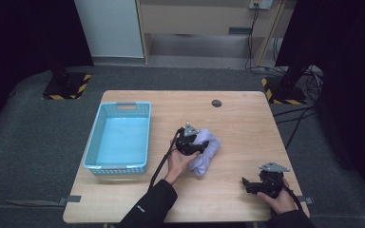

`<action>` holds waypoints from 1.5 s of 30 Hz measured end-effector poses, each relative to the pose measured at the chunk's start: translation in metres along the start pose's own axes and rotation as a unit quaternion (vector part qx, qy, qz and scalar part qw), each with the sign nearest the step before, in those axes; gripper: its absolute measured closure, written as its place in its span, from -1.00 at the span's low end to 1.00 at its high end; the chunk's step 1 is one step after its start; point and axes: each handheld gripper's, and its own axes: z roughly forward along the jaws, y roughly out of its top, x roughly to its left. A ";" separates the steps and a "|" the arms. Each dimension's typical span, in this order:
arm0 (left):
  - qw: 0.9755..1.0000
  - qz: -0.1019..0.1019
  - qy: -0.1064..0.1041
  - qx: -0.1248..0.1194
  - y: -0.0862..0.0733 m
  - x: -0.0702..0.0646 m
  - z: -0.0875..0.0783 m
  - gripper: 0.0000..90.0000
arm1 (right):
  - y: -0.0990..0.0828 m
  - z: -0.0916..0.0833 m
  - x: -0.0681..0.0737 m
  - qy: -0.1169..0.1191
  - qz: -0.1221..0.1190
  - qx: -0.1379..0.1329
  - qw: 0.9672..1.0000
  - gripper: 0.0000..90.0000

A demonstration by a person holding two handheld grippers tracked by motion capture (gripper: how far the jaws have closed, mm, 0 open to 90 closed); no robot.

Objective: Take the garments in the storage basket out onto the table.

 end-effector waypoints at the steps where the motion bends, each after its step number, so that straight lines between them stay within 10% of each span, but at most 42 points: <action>1: 1.000 0.000 -0.001 0.000 -0.001 0.000 0.000 0.12 | 0.000 0.000 0.000 0.000 0.000 0.000 1.000 -0.99; 23: 0.999 -0.032 -0.033 0.017 -0.005 0.001 -0.004 -0.54 | 0.000 0.000 0.000 0.000 0.000 0.000 1.000 -0.99; 45: 0.997 -0.064 -0.038 0.021 -0.002 0.006 -0.027 -0.65 | 0.000 0.000 0.000 0.000 0.000 0.000 1.000 -0.99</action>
